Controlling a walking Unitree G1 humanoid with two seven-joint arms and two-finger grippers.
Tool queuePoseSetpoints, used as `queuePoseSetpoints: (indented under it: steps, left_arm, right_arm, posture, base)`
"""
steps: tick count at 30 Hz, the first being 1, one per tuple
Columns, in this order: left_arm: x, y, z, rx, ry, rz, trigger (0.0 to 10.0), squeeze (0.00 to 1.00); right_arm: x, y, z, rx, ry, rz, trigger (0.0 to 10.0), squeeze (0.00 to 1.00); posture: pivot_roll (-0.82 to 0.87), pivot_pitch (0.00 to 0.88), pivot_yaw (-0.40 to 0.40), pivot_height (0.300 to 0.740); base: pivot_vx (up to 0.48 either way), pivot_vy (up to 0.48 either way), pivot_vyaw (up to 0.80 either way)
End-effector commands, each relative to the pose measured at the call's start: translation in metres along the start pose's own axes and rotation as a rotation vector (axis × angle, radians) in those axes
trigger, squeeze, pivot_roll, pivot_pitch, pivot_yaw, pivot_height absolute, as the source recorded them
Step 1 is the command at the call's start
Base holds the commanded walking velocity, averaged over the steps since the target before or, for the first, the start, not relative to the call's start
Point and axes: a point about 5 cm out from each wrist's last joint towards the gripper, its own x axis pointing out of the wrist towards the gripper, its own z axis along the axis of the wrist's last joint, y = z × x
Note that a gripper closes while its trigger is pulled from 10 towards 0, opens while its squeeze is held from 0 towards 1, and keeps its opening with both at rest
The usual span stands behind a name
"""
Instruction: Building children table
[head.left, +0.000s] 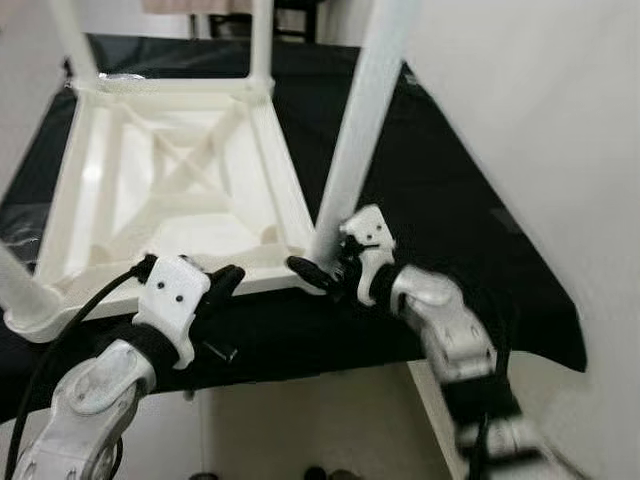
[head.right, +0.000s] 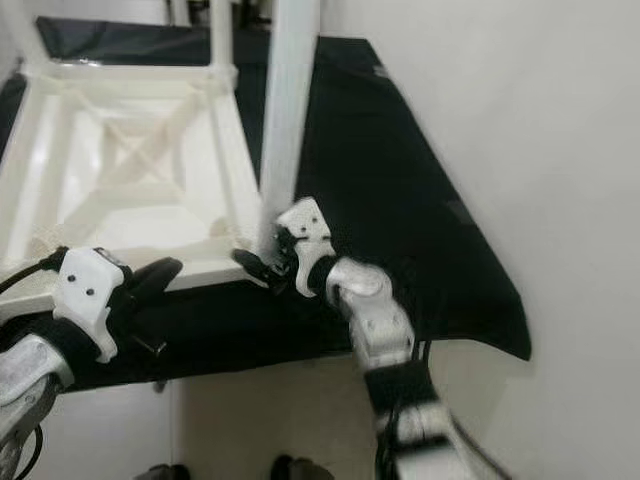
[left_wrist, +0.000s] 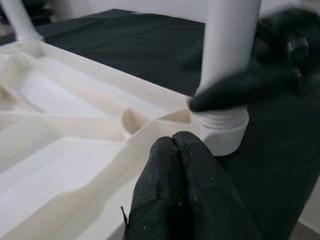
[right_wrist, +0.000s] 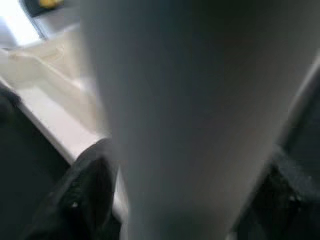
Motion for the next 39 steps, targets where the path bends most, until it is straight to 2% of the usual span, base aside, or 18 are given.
queuePoseSetpoints:
  steps: [1, 6, 16, 17, 19, 20, 22, 23, 31, 39]
  left_arm:
    - [0.000, -0.006, -0.005, -0.016, 0.022, -0.021, 10.0, 0.00]
    - [0.000, -0.009, -0.004, -0.016, 0.021, -0.036, 10.0, 0.00]
    - [0.002, -0.016, -0.004, -0.017, 0.024, -0.058, 10.0, 0.00]
    - [0.002, -0.016, -0.004, -0.016, 0.026, -0.059, 10.0, 0.00]
    - [0.002, -0.017, -0.005, -0.014, 0.029, -0.061, 10.0, 0.00]
    - [0.002, -0.017, -0.005, -0.014, 0.030, -0.062, 10.0, 0.00]
    - [0.002, -0.017, -0.004, -0.014, 0.030, -0.062, 10.0, 0.00]
    - [0.001, -0.017, -0.004, -0.013, 0.030, -0.063, 10.0, 0.00]
    - [0.001, -0.018, -0.004, -0.014, 0.031, -0.066, 10.0, 0.00]
    - [0.002, -0.020, -0.004, -0.017, 0.029, -0.074, 10.0, 0.00]
  right_arm:
    - [0.003, -0.004, 0.000, -0.020, -0.023, 0.064, 10.0, 0.00]
    - [0.008, -0.017, 0.014, -0.037, -0.047, 0.112, 10.0, 0.00]
    - [0.013, -0.027, 0.028, -0.008, -0.110, 0.260, 10.0, 0.00]
    - [0.014, -0.027, 0.030, -0.006, -0.119, 0.285, 8.3, 0.00]
    - [0.015, -0.027, 0.033, -0.004, -0.129, 0.316, 8.3, 0.00]
    - [0.015, -0.027, 0.033, -0.002, -0.131, 0.333, 3.1, 0.00]
    - [0.015, -0.027, 0.034, -0.001, -0.132, 0.343, 3.1, 0.00]
    - [0.015, -0.027, 0.034, -0.002, -0.126, 0.363, 0.0, 0.00]
    - [0.013, -0.028, 0.033, -0.013, -0.118, 0.390, 0.0, 0.00]
    - [0.008, -0.032, 0.024, -0.017, -0.107, 0.346, 0.0, 0.00]
  posture:
    - [0.15, 0.223, -0.160, 0.740]
    - [0.15, 0.227, -0.163, 0.740]
    - [0.16, 0.235, -0.170, 0.740]
    - [0.16, 0.237, -0.170, 0.740]
    - [0.16, 0.238, -0.171, 0.740]
    - [0.16, 0.241, -0.172, 0.740]
    - [0.16, 0.241, -0.172, 0.740]
    - [0.16, 0.244, -0.172, 0.740]
    - [0.16, 0.249, -0.176, 0.740]
    - [0.15, 0.248, -0.175, 0.740]
  base:
    - [0.000, 0.000, 0.00]
    - [0.000, 0.000, 0.00]
    - [0.000, 0.000, 0.00]
    - [0.000, 0.000, 0.00]
    - [0.000, 0.000, 0.00]
    - [0.000, 0.000, 0.00]
    - [0.000, 0.000, 0.00]
    - [0.000, 0.000, 0.00]
    - [0.000, 0.000, 0.00]
    - [0.000, 0.000, 0.00]
